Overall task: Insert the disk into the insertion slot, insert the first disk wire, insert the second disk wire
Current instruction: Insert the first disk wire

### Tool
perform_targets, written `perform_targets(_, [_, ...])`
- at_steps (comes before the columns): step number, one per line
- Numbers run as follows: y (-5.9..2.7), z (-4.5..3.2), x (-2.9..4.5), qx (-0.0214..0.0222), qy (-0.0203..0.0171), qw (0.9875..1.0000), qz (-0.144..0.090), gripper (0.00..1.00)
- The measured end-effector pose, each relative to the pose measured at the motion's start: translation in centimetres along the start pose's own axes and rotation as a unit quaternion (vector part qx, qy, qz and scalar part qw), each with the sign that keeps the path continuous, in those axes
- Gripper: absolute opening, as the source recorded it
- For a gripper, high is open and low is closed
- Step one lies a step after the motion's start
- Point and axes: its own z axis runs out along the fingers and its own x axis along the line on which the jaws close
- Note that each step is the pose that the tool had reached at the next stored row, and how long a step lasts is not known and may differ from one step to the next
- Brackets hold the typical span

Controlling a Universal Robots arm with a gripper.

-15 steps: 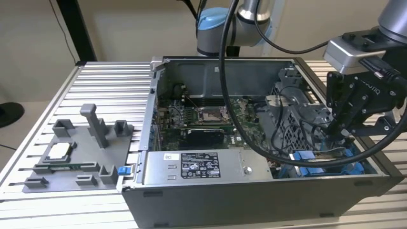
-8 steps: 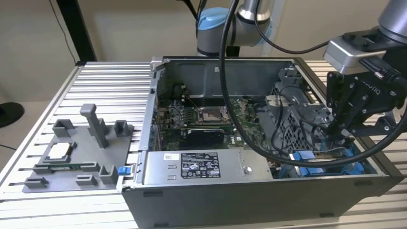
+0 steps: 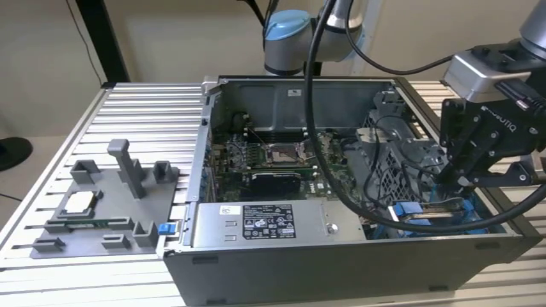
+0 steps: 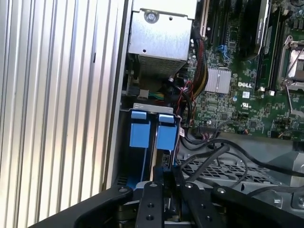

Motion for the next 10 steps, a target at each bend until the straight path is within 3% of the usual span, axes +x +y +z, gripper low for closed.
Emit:
perform_targets(4, [-0.74,0.07,0.31,-0.0031,-0.0036,1.0,0.0,0.0])
perform_targets(10, [-0.79,0.09,0.33,-0.0032,-0.0036,1.0,0.0,0.0])
